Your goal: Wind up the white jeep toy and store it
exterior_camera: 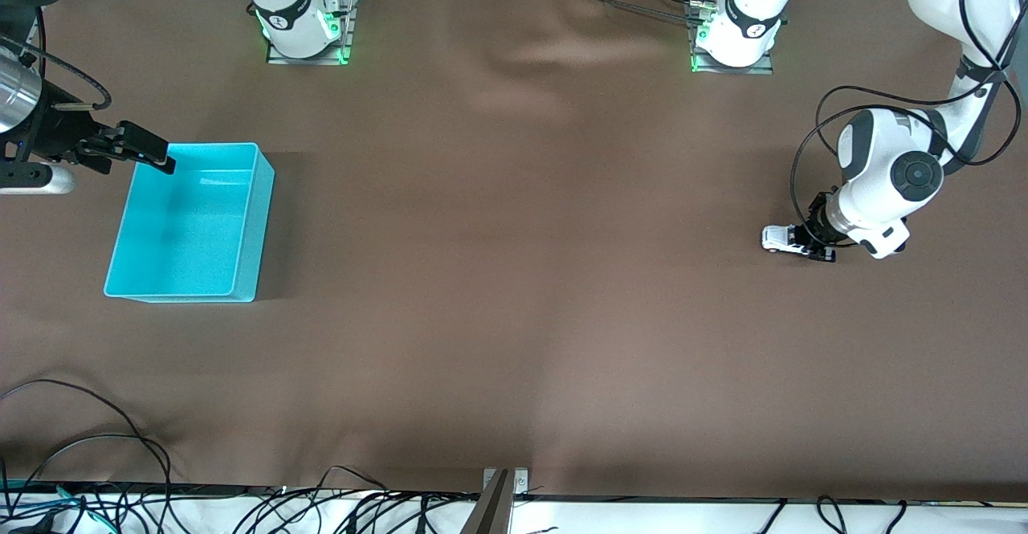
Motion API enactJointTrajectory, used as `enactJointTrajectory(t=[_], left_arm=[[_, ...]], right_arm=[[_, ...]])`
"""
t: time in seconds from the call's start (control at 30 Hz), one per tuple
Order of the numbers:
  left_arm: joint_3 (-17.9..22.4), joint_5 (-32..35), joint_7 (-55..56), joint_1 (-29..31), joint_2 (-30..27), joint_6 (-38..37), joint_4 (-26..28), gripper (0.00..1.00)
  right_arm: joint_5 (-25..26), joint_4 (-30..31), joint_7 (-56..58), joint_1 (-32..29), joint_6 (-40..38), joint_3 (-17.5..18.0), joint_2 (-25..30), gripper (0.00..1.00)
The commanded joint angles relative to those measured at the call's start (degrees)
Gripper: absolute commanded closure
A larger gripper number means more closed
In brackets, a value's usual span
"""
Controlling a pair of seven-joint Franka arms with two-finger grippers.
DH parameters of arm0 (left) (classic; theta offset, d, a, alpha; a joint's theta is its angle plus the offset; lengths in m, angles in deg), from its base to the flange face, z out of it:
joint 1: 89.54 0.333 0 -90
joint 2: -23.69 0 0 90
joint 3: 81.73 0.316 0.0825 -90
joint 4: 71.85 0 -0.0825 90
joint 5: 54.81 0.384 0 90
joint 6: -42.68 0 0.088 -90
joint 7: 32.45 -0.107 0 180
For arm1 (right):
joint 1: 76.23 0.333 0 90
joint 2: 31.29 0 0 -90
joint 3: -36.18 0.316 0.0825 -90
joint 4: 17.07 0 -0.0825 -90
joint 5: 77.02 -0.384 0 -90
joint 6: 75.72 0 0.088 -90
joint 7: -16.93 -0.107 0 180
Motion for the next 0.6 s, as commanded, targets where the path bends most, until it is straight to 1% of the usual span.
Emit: enactJointTrajectory(t=[0.0,0.1,0.17,0.37,0.4,0.47,0.53,0.57], left_arm=[[-0.1,5.5,-1.3,3.5,1.9,0.1,0.1,0.75],[-0.1,7.4,-1.3,5.8,2.0,0.2,0.0,0.75],[-0.1,7.7,-1.2,6.0,2.3,0.4,-0.1,0.74],[-0.1,7.7,-0.6,7.3,2.6,0.7,-0.2,0.69],[-0.1,7.7,-0.6,7.4,2.6,0.7,-0.2,0.67],[-0.1,7.7,-0.6,7.6,2.6,0.7,-0.3,0.59],[-0.1,7.7,-0.6,7.6,2.6,0.7,-0.3,0.49],[-0.1,7.7,-0.6,7.6,2.6,0.7,-0.4,0.4]], right_arm=[[-1.1,-1.2,0.0,-0.3,-0.3,0.0,-0.5,0.0],[-1.1,-1.2,0.0,-0.4,-0.3,0.0,-0.5,0.0],[-1.1,-1.3,0.0,-0.3,-0.3,0.0,-0.5,0.0],[-1.1,-1.6,0.0,-0.3,-0.3,0.0,-0.6,0.0],[-1.1,-1.6,-0.1,-0.3,-0.3,0.0,-0.6,0.0],[-1.1,-1.6,0.0,-0.3,-0.3,0.0,-0.6,0.0],[-1.1,-1.6,0.0,-0.3,-0.3,0.0,-0.6,0.0],[-1.1,-1.6,-0.1,-0.3,-0.3,0.1,-0.6,0.0]])
